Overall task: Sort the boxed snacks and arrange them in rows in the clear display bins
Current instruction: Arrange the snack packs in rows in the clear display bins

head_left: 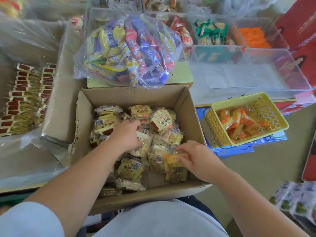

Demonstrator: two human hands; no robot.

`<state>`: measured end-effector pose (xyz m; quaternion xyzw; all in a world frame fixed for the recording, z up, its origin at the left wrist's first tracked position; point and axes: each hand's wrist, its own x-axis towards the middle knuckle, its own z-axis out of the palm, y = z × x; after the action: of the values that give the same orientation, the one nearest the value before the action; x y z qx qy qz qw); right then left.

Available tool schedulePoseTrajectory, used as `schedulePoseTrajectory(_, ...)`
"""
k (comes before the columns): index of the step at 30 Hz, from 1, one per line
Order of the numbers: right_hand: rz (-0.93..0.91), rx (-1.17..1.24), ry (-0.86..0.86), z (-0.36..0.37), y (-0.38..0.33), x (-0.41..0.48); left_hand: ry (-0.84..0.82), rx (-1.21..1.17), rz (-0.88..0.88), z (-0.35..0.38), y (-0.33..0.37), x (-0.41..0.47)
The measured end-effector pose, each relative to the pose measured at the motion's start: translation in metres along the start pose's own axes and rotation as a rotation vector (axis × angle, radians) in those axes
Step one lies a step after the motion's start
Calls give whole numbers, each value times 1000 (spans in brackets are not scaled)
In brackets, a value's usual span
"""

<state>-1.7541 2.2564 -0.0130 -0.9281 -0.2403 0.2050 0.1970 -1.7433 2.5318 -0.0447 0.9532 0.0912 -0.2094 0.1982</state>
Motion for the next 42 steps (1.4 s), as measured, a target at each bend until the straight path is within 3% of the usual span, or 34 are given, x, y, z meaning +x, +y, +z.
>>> schedulePoseTrajectory(5,-70,-248,422,-2,9,-11,30,-103,-4,8,5,2)
schedulePoseTrajectory(8,10,-201,504,5,20,-14,84,-194,26,4,4,-10)
schedulePoseTrajectory(12,5,-87,524,16,26,-14,100,-346,197,-1,4,-37)
schedulePoseTrajectory(16,-4,6,539,15,31,-11,-198,-442,324,14,21,-49)
schedulePoseTrajectory(22,17,62,530,16,32,-14,-446,39,380,50,43,-23)
schedulePoseTrajectory(28,15,124,536,17,35,-14,-439,242,453,65,53,-15)
schedulePoseTrajectory(36,-4,222,503,13,39,-11,-460,187,384,79,47,-19)
schedulePoseTrajectory(42,-72,388,434,-10,61,-4,-447,63,234,79,44,-25)
